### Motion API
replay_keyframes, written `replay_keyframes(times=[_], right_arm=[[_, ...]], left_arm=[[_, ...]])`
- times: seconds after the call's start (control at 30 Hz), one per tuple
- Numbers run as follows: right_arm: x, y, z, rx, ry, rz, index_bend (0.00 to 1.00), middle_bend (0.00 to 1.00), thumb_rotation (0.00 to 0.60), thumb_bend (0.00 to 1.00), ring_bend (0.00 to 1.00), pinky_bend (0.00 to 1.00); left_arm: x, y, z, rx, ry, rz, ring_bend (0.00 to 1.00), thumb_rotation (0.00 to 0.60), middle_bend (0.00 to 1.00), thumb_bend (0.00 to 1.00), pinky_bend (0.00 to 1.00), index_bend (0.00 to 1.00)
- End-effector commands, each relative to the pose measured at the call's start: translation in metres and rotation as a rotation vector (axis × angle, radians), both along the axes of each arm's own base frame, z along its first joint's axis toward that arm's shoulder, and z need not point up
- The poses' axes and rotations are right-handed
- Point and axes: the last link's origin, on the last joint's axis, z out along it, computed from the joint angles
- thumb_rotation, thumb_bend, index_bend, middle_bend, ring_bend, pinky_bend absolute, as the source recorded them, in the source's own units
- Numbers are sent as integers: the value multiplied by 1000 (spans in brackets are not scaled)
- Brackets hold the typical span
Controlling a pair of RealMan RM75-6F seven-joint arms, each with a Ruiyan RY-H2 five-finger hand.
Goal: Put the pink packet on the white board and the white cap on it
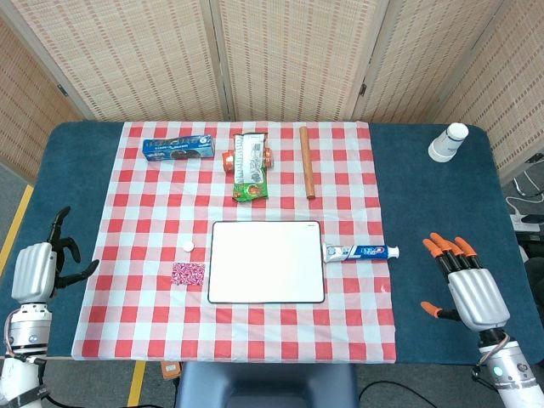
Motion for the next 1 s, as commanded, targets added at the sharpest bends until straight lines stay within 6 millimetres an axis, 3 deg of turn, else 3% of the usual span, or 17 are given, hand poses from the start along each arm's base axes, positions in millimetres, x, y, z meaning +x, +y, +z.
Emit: replay_keyframes(times=[0.03,0.27,0.47,0.67,0.83,1.0], right_arm=[[1,-1,-1,4,2,2,0,0,548,0,0,78],[2,1,-1,7,0,10,0,0,549,0,0,78],[4,2,-3,16,2,21,0,0,549,0,0,78],[9,0,-5,24,7,45,0,0,547,0,0,78],[11,-1,-7,41,11,49,0,0,549,0,0,78],[9,-1,-7,49,13,46,0,0,549,0,0,78]], left_arm=[[-1,-1,-1,-6,0,3,828,600,643,208,937,68],[6,-4,-7,-66,25,-26,828,600,663,208,937,85],[44,-8,-16,-97,72,-182,857,600,711,209,939,177],[86,2,-65,-228,180,-293,983,600,849,215,1000,366],[116,6,-126,-390,386,-372,1000,600,919,218,1000,324],[120,11,-174,-495,513,-351,1000,600,975,217,1000,277]])
